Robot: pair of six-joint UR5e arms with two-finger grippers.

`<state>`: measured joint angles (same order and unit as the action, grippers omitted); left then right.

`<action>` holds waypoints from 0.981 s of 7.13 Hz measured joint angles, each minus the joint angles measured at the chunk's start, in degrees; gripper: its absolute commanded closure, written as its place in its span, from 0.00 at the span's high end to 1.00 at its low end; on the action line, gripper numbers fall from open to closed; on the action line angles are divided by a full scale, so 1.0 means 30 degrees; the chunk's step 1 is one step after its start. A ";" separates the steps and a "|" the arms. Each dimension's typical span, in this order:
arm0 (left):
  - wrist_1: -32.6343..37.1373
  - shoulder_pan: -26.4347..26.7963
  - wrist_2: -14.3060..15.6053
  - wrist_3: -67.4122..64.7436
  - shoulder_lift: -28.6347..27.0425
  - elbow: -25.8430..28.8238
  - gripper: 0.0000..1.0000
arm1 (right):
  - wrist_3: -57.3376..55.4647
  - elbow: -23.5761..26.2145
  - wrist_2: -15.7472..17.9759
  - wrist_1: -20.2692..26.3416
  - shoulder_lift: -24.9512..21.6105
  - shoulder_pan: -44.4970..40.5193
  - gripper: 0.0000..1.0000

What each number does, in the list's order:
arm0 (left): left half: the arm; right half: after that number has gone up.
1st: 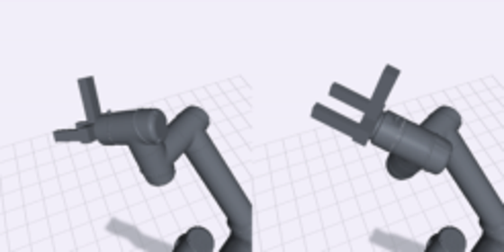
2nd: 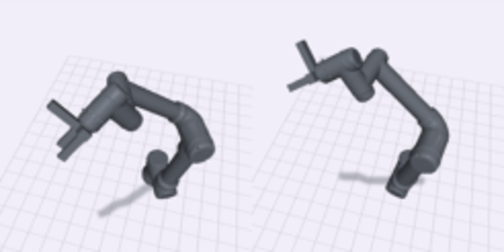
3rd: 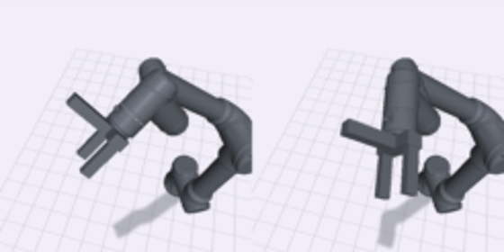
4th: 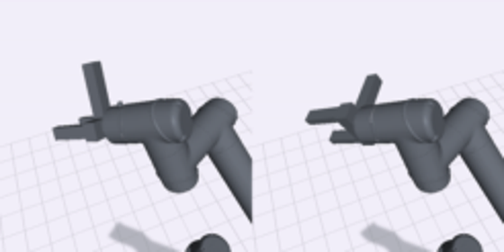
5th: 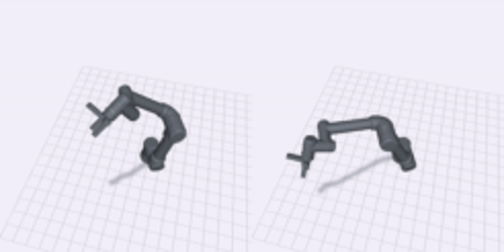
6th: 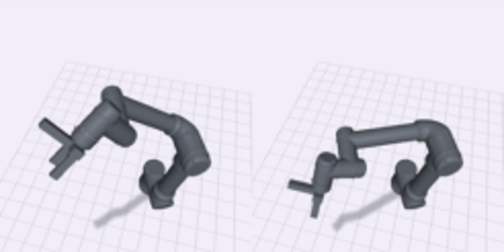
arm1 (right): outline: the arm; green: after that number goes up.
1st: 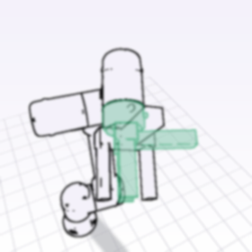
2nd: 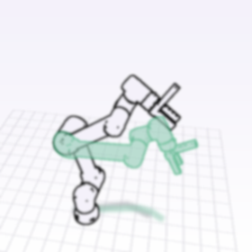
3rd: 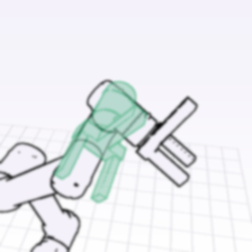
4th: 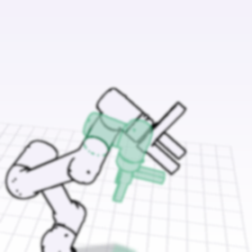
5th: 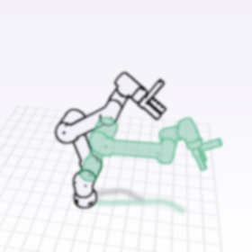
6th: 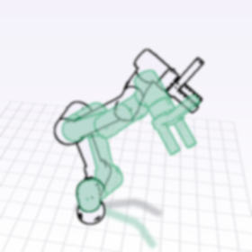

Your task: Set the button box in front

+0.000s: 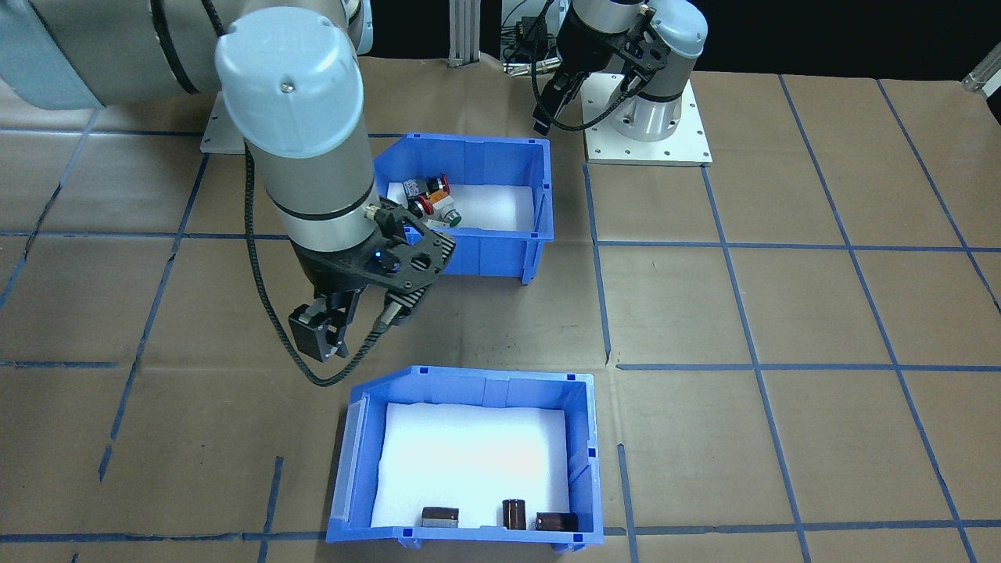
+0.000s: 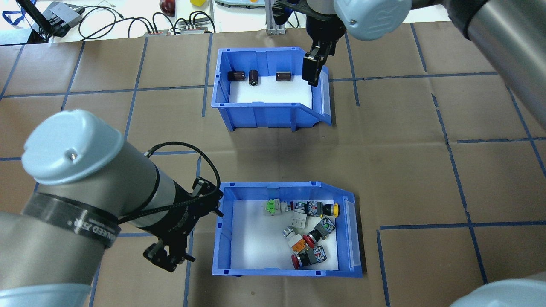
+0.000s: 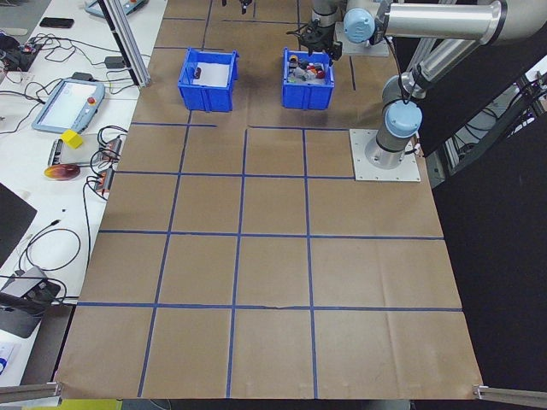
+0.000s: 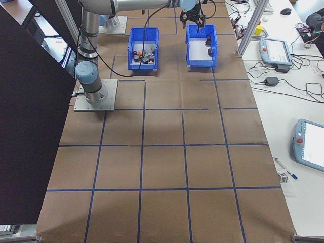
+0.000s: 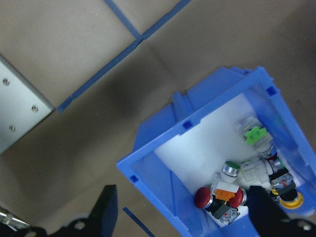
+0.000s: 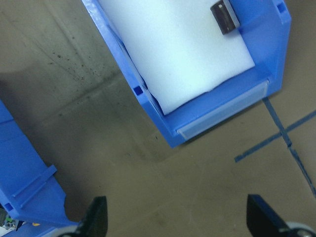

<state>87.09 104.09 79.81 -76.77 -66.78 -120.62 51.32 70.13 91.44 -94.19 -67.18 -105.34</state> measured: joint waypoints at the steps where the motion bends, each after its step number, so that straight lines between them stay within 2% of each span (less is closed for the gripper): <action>1: -0.0829 0.1037 -0.0029 -0.2700 0.0234 -0.0805 0.93 | 0.1241 -0.0408 -0.0033 -0.0093 0.0706 -0.0739 1.00; 4: -0.5376 0.3518 -0.0046 -0.7341 -0.0083 -0.3254 0.94 | 0.3251 -0.0674 -0.0759 -0.2100 0.2967 -0.2397 1.00; 7: -0.8663 0.4713 -0.0030 -0.9831 -0.1964 -0.4407 0.94 | 0.3558 -0.0480 -0.0701 -0.3207 0.4823 -0.3369 0.98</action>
<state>61.11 118.23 79.72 -106.26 -72.68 -133.84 62.00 68.69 89.33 -103.81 -52.71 -115.45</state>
